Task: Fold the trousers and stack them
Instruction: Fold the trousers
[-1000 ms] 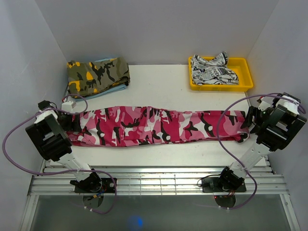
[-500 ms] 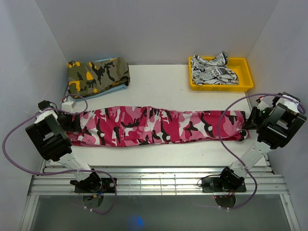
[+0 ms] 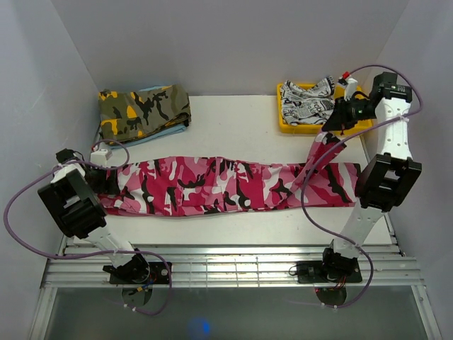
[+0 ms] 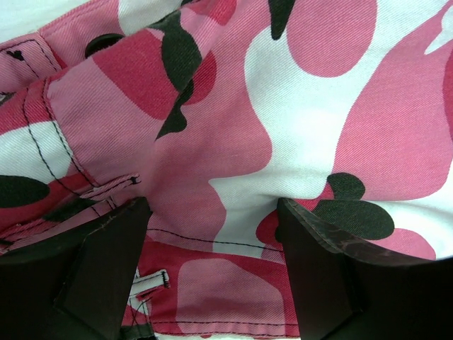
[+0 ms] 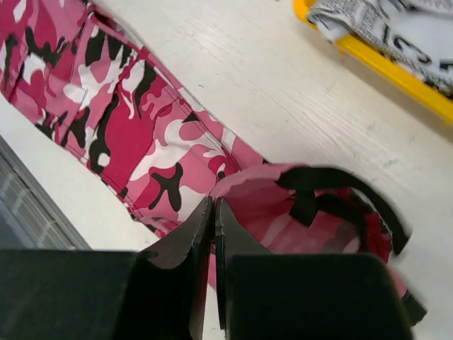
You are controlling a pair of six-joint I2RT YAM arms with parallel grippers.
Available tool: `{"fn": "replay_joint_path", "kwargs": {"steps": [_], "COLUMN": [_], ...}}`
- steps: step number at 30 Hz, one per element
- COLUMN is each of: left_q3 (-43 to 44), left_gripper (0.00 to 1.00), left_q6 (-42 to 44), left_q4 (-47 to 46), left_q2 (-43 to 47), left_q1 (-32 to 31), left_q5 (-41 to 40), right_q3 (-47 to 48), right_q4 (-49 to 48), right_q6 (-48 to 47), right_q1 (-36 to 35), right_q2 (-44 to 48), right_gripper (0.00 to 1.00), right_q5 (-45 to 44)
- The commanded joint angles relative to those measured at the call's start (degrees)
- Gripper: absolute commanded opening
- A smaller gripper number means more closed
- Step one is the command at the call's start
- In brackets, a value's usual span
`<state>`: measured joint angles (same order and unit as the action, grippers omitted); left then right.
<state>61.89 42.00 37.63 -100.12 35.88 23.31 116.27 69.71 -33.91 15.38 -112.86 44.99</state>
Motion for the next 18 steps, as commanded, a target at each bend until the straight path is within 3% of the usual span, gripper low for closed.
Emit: {"fn": "replay_joint_path", "kwargs": {"steps": [1, 5, 8, 13, 14, 16, 17, 18], "left_q3": [-3.4, -3.7, -3.4, -2.9, -2.7, -2.5, -2.4, -2.5], "left_gripper": [0.85, 0.85, 0.85, 0.85, 0.85, 0.85, 0.85, 0.85], "left_q6": [0.1, -0.1, 0.1, -0.1, -0.2, -0.5, -0.7, -0.9], "left_q4": [0.8, 0.8, 0.9, 0.9, 0.8, 1.0, 1.1, 1.0], "left_q2": [-1.4, -2.0, -2.4, -3.1, -3.6, -3.9, -3.9, -3.9], "left_q1": [0.3, 0.3, 0.3, 0.3, 0.3, 0.3, 0.3, 0.3], "left_q5": [-2.2, -2.6, -2.9, -3.1, -3.1, -3.0, -2.8, -2.7], "right_q3": [-7.1, -24.8, -35.6, -41.5, -41.6, -40.5, -39.5, -38.0], "right_q4": [5.2, 3.9, -0.5, -10.0, -10.9, -10.6, -10.3, -9.1], "right_q6": [-13.3, -23.4, -26.5, -29.5, -29.5, -28.7, -28.4, -28.0], "right_q1": [1.1, 8.2, 16.2, 25.9, 26.5, 27.0, 27.9, 28.3], "right_q2": [6.7, 16.1, 17.2, 11.4, 8.6, 6.3, 5.0, 4.7], "right_gripper": [0.08, 0.08, 0.08, 0.09, 0.35, 0.59, 0.88, 0.92], "right_q5": [0.7, -5.7, -11.4, -20.9, -22.1, -24.3, -24.1, -23.2]}}
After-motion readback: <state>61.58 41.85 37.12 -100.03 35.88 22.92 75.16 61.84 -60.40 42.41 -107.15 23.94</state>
